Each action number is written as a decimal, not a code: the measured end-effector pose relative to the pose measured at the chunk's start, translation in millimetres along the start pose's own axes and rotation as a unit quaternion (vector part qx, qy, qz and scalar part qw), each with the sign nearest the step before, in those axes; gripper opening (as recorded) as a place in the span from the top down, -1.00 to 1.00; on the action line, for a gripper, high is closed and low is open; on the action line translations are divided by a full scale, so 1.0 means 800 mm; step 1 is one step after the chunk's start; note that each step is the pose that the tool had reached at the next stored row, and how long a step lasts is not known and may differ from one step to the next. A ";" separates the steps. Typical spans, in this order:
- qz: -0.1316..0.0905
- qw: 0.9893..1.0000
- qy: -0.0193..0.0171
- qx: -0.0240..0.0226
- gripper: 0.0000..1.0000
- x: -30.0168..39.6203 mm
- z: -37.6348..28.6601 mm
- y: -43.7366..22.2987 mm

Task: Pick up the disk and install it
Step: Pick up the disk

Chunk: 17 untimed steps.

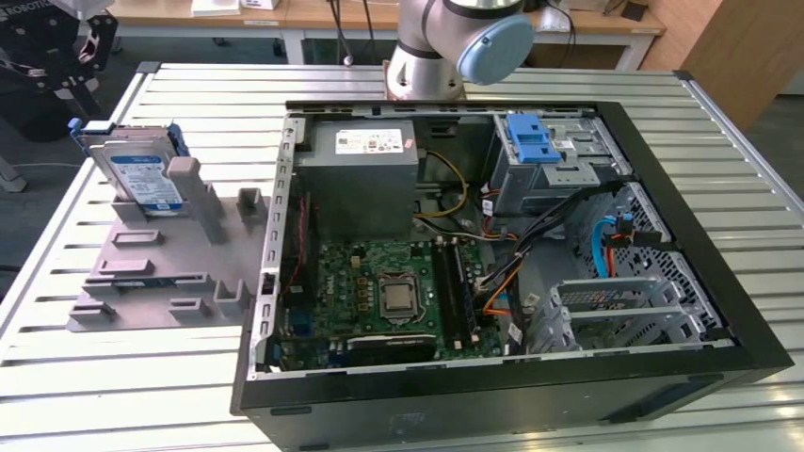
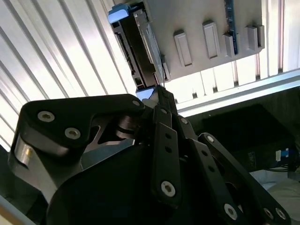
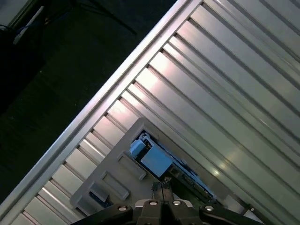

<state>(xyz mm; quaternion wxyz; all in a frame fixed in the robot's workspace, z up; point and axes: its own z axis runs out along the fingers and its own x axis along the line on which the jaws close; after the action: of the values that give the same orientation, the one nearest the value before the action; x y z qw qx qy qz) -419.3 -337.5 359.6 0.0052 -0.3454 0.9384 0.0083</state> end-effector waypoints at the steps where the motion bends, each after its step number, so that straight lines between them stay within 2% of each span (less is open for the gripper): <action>1: -0.006 1.000 0.000 0.000 0.79 0.0000 0.0001 0.0000; 5: -0.029 1.000 0.000 0.000 0.79 0.0000 0.0003 0.0000; 9: -0.053 0.999 0.001 -0.001 0.79 0.0000 0.0005 0.0000; 13: -0.076 0.997 0.001 -0.001 0.79 0.0000 0.0006 0.0000; 17: -0.100 0.995 0.001 -0.002 0.79 0.0000 0.0008 0.0000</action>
<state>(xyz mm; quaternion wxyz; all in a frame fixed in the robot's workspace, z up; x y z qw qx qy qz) -419.3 -337.5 358.9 0.0044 -0.4373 0.8993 0.0090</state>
